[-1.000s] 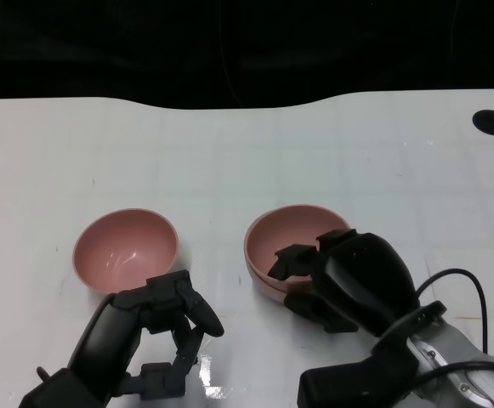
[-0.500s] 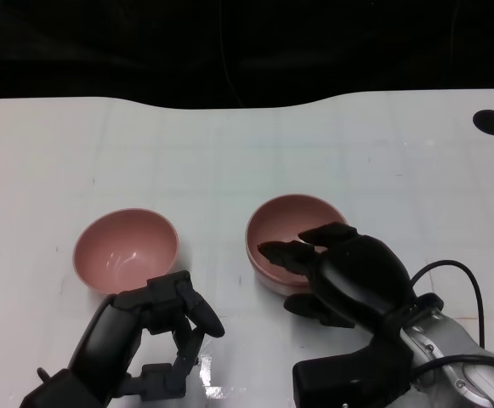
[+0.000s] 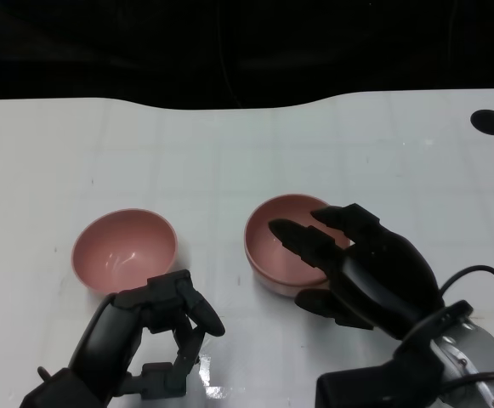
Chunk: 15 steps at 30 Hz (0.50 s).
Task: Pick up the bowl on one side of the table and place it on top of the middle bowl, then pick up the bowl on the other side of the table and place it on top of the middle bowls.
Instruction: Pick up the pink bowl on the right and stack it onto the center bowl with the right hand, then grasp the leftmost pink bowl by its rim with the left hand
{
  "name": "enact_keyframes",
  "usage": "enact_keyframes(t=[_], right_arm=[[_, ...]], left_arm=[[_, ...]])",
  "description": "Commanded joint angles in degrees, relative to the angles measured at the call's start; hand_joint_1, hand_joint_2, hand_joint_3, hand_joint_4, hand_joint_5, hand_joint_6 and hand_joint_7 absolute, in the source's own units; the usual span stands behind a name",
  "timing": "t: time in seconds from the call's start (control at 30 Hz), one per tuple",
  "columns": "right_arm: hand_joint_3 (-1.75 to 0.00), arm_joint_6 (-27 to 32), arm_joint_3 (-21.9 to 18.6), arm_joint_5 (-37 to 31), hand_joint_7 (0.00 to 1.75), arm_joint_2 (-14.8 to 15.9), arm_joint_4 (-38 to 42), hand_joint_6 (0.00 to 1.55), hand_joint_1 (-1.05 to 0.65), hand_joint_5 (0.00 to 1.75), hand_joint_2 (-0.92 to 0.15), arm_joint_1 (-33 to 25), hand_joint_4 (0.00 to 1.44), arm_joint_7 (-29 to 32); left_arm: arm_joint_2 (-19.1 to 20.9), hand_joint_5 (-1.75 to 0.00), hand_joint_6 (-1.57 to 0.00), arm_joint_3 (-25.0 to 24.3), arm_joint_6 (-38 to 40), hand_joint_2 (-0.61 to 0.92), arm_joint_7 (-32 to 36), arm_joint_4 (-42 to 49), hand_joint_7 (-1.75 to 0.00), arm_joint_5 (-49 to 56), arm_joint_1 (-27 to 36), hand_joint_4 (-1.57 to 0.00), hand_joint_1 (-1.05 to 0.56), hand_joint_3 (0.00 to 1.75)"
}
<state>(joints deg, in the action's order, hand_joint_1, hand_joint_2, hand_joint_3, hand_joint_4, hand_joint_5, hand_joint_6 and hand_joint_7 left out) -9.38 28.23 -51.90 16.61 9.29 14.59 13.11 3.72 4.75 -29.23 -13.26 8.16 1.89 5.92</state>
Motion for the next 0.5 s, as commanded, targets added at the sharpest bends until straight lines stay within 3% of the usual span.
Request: enact_keyframes(t=[0.03,0.17,0.3,0.4,0.5], right_arm=[[-0.23,-2.06,-2.23,2.27,0.03,1.65,-3.22,0.26,-0.64,0.61,-0.92,-2.09,0.00,1.12],[-0.21,-6.90,-4.27,3.96,0.07,3.67,-5.42,0.34,-0.59,0.74,-0.92,-5.05,0.01,3.77],[-0.18,-12.07,-6.14,4.95,0.11,4.95,-4.36,0.45,-0.54,0.81,-0.92,-7.13,0.14,8.35],[-0.11,-15.21,-7.37,6.13,0.18,5.38,-3.71,0.61,-0.47,0.85,-0.92,-8.58,0.31,10.35],[-0.11,-16.32,-7.91,6.18,0.20,5.22,-3.31,0.64,-0.46,0.85,-0.92,-8.82,0.34,10.64]], left_arm=[[0.55,-1.65,-0.77,-0.29,-0.50,0.41,0.73,0.93,-1.26,0.11,-0.66,-0.76,-0.15,1.25],[0.64,-1.67,-0.76,-0.55,-1.19,0.40,0.97,2.03,-1.27,0.32,-1.26,-0.76,-0.15,1.26],[0.55,-1.67,-0.76,-0.54,-1.93,0.40,1.27,2.98,-1.29,0.52,-1.84,-0.76,-0.14,1.26],[0.48,-1.67,-0.76,-0.45,-1.81,0.40,1.00,3.01,-1.29,0.16,-1.78,-0.76,-0.15,1.27],[0.48,-1.67,-0.76,-0.44,-1.79,0.40,0.92,3.00,-1.29,0.04,-1.75,-0.76,-0.15,1.27]])
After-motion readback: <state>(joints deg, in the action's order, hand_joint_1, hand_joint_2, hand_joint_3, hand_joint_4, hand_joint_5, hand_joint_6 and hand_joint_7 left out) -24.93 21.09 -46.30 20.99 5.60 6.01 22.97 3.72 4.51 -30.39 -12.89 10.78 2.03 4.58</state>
